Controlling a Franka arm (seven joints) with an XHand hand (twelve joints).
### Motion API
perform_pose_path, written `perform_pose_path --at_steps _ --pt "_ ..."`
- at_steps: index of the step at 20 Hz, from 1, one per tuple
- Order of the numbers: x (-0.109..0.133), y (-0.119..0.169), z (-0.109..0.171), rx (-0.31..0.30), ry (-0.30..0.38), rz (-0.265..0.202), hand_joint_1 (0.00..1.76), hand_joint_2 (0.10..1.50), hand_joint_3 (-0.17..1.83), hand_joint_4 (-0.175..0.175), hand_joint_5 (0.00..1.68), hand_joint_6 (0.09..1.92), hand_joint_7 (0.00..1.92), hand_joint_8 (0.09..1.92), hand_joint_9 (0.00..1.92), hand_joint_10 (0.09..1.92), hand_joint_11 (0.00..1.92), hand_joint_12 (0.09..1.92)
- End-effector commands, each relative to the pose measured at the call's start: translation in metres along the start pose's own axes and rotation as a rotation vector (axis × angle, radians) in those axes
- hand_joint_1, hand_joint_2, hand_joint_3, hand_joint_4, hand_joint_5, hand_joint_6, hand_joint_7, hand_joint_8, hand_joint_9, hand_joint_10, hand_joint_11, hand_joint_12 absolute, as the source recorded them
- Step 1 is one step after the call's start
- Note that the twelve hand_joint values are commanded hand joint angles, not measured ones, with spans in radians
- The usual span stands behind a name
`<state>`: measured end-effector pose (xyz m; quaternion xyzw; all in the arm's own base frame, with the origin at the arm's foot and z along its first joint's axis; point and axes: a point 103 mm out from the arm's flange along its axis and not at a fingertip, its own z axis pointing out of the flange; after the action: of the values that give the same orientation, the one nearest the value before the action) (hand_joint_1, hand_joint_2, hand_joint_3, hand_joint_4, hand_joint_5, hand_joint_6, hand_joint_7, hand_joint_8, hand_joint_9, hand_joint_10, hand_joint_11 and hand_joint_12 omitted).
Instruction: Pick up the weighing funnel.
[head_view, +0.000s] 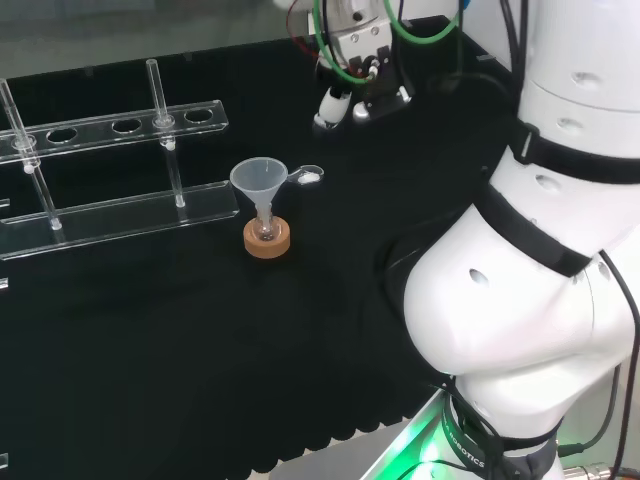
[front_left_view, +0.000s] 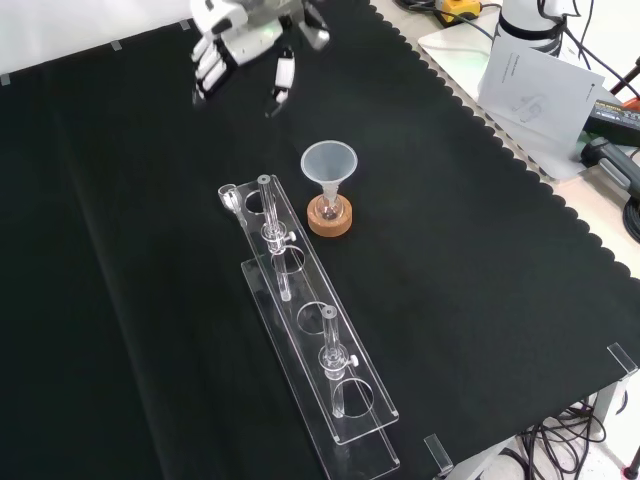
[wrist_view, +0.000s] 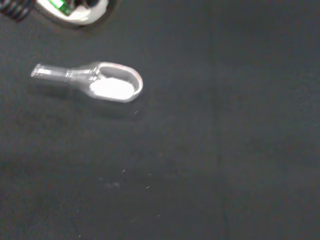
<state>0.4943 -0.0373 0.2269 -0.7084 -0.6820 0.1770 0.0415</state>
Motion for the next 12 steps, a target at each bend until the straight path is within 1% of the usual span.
perform_pose_path --at_steps 1,12 --pt "0.017 0.040 0.033 0.024 -0.008 -0.087 0.85 0.64 0.53 -0.035 0.54 0.09 0.35 0.68 0.59 0.58 0.42 1.33" --pt "0.029 0.057 0.077 0.061 -0.024 -0.111 0.83 0.60 0.56 -0.030 0.57 0.09 0.37 0.67 0.62 0.57 0.44 1.33"
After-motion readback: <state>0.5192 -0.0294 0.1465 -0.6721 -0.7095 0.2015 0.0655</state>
